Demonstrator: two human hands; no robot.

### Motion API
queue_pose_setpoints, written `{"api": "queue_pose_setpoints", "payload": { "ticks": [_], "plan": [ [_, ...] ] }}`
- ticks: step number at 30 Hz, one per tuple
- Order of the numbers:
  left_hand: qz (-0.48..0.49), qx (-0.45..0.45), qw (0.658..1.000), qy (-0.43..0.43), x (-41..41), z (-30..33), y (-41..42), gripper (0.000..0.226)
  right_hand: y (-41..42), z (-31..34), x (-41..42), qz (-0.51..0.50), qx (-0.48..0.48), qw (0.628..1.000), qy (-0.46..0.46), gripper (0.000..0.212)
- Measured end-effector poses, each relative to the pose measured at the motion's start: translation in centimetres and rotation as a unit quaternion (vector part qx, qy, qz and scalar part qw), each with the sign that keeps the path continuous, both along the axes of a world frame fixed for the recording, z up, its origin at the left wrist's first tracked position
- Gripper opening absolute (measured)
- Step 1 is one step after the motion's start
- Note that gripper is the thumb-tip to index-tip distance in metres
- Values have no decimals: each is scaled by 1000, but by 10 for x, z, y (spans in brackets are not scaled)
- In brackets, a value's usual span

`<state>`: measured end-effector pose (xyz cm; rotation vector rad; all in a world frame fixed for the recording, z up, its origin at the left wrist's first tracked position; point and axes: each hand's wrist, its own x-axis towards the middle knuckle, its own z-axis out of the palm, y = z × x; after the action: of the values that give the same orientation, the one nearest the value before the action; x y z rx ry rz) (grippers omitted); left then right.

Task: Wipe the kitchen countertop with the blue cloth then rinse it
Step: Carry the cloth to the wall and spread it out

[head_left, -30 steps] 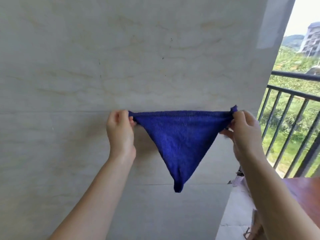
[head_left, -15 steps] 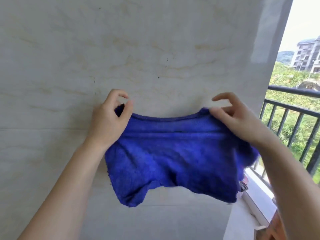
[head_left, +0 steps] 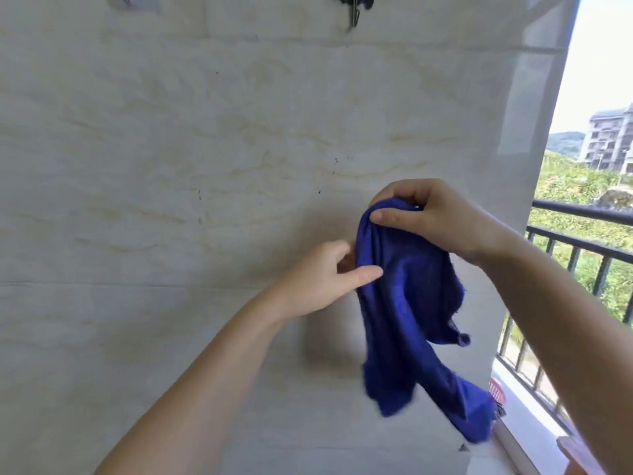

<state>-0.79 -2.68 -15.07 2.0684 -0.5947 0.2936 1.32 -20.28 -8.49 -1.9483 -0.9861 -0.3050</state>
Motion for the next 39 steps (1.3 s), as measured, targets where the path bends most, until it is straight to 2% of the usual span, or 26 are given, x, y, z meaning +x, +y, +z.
{"api": "queue_pose_setpoints", "payload": {
  "ticks": [2, 4, 8, 10, 12, 13, 15, 18, 22, 24, 26, 28, 30, 33, 34, 36, 38, 39],
  "plan": [
    [-34, -86, 996, 12, 4, 9, 2, 8, -14, 14, 1, -32, 31, 999, -12, 7],
    [-48, -127, 991, 12, 4, 26, 4, 14, -28, 24, 2, -70, 19, 997, -34, 8],
    [-62, -143, 988, -6, 12, 70, -6, 14, -46, 35, 8, -154, -79, 980, -94, 8],
    [-69, -121, 990, -29, 16, 94, -13, 13, -45, 38, 7, -104, -18, 993, -55, 6],
    [-59, -82, 993, -65, 16, 117, -16, 9, -33, 41, 1, 18, 77, 996, 42, 23],
    [-49, -61, 993, -88, 14, 128, -17, 8, -26, 42, -1, 56, 96, 991, 73, 35],
    [-16, -5, 990, -137, 9, 149, -14, 8, -11, 48, -3, 52, 93, 991, 82, 44],
    [36, 71, 979, -185, 4, 172, -6, 13, -1, 73, -4, -32, 78, 996, 26, 21],
    [86, 103, 957, -257, -1, 198, 9, 29, 6, 116, -5, -53, 85, 994, -47, 22],
    [69, 134, 956, -252, -6, 213, 17, 29, 13, 136, 2, -114, 91, 979, -142, 20],
    [84, 178, 945, -263, -2, 229, 23, 23, 19, 151, 11, -192, 58, 947, -249, 14],
    [153, 195, 916, -315, 9, 247, 28, 19, 21, 163, 18, -234, 38, 921, -309, 14],
    [248, 204, 867, -381, 21, 258, 30, 24, 21, 172, 24, -290, 15, 892, -347, 18],
    [390, 316, 743, -444, 32, 250, 24, 30, 22, 167, 32, -427, -89, 803, -406, 26],
    [402, 336, 724, -449, 35, 240, 21, 31, 25, 158, 34, -445, -122, 785, -414, 28],
    [408, 327, 725, -448, 38, 218, 17, 31, 28, 136, 34, -445, -148, 783, -409, 30],
    [400, 266, 761, -435, 40, 202, 15, 32, 30, 115, 32, -421, -124, 819, -368, 30],
    [386, 224, 793, -414, 39, 195, 14, 28, 31, 107, 32, -400, -98, 848, -333, 28]
  ]
}}
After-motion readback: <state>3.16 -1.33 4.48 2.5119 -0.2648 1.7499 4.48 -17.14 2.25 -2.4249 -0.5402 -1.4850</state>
